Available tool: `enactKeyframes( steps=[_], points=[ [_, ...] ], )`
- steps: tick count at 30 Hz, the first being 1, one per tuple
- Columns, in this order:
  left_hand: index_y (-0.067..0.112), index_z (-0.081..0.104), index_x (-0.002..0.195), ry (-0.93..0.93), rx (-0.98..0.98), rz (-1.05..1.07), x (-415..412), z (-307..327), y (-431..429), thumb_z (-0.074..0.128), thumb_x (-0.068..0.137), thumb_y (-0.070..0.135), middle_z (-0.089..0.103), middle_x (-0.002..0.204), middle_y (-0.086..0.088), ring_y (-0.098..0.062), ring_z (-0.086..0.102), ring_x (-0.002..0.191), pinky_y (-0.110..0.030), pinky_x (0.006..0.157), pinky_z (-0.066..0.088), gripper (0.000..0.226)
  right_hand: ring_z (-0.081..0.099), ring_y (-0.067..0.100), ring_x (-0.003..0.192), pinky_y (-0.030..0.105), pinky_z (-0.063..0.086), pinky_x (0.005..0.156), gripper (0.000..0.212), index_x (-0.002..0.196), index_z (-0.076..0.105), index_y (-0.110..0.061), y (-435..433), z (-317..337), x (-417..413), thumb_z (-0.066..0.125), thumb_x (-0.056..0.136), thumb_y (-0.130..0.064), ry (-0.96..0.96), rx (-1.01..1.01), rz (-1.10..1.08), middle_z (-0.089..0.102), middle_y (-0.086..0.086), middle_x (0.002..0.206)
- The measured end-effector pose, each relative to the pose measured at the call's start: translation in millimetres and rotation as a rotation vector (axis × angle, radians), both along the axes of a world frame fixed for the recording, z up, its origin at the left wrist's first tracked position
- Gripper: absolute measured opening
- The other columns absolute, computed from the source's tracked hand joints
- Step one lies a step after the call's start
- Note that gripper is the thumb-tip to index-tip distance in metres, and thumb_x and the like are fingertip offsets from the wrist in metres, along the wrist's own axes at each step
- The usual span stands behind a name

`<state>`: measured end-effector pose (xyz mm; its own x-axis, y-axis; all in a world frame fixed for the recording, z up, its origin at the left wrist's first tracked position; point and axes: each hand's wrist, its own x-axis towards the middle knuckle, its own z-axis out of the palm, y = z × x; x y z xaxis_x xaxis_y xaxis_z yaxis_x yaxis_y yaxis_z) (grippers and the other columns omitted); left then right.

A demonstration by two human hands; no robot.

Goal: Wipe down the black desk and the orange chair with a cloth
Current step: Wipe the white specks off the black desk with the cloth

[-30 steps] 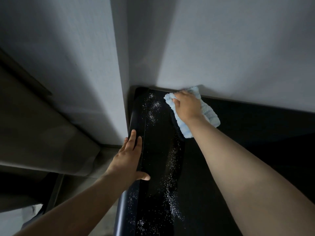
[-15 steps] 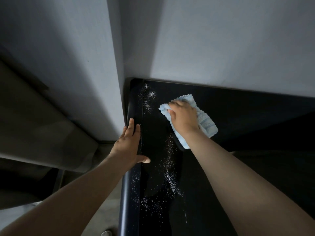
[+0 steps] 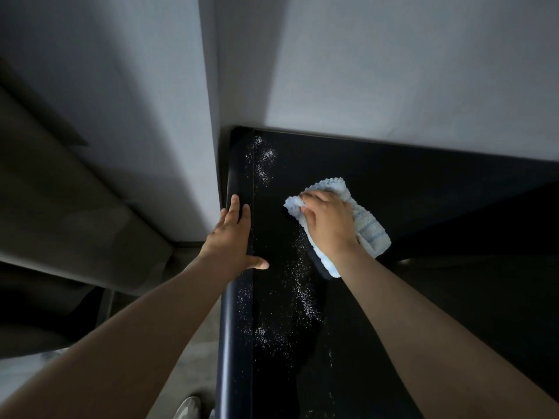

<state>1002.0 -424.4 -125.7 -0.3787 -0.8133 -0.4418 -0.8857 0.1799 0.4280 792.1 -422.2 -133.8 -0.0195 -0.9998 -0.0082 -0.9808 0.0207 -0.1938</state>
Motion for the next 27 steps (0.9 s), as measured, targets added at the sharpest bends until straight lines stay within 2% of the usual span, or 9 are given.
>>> enactKeyframes(
  steps=[13, 17, 20, 27],
  points=[
    [0.012, -0.007, 0.153, -0.055, 0.001, -0.022, -2, 5, 1, 0.078, 0.068, 0.054, -0.024, 0.158, -0.009, -0.031, -0.003, 0.148, -0.043, 0.118, 0.017, 0.127, 0.05, 0.015, 0.118, 0.042, 0.043, 0.092, 0.03, 0.123, 0.059, -0.026, 64, 4, 12, 0.047, 0.095, -0.022, 0.011, 0.037, -0.04, 0.058, -0.009, 0.123],
    [0.014, -0.005, 0.153, -0.083, -0.017, -0.018, 1, 8, 4, 0.077, 0.067, 0.058, -0.019, 0.159, -0.008, -0.03, 0.004, 0.148, -0.043, 0.116, 0.022, 0.127, 0.053, 0.016, 0.115, 0.042, 0.044, 0.088, 0.03, 0.12, 0.062, -0.027, 84, 3, 18, 0.049, 0.094, -0.019, -0.017, -0.006, -0.068, 0.061, -0.009, 0.119],
    [0.015, 0.002, 0.154, -0.116, -0.059, -0.043, 2, 16, 4, 0.075, 0.068, 0.06, -0.012, 0.161, -0.006, -0.029, 0.002, 0.149, -0.044, 0.117, 0.022, 0.122, 0.053, 0.016, 0.116, 0.04, 0.044, 0.088, 0.031, 0.12, 0.062, -0.027, 101, 3, 23, 0.05, 0.093, -0.019, -0.014, -0.009, -0.111, 0.061, -0.009, 0.119],
    [0.017, 0.007, 0.154, 0.013, -0.039, -0.172, 10, 24, 48, 0.076, 0.071, 0.054, -0.005, 0.162, -0.001, -0.023, -0.004, 0.149, -0.039, 0.119, 0.014, 0.114, 0.052, 0.014, 0.116, 0.038, 0.041, 0.089, 0.032, 0.121, 0.06, -0.029, 130, 4, 30, 0.049, 0.092, -0.02, -0.008, 0.019, -0.148, 0.06, -0.01, 0.12]
  ],
)
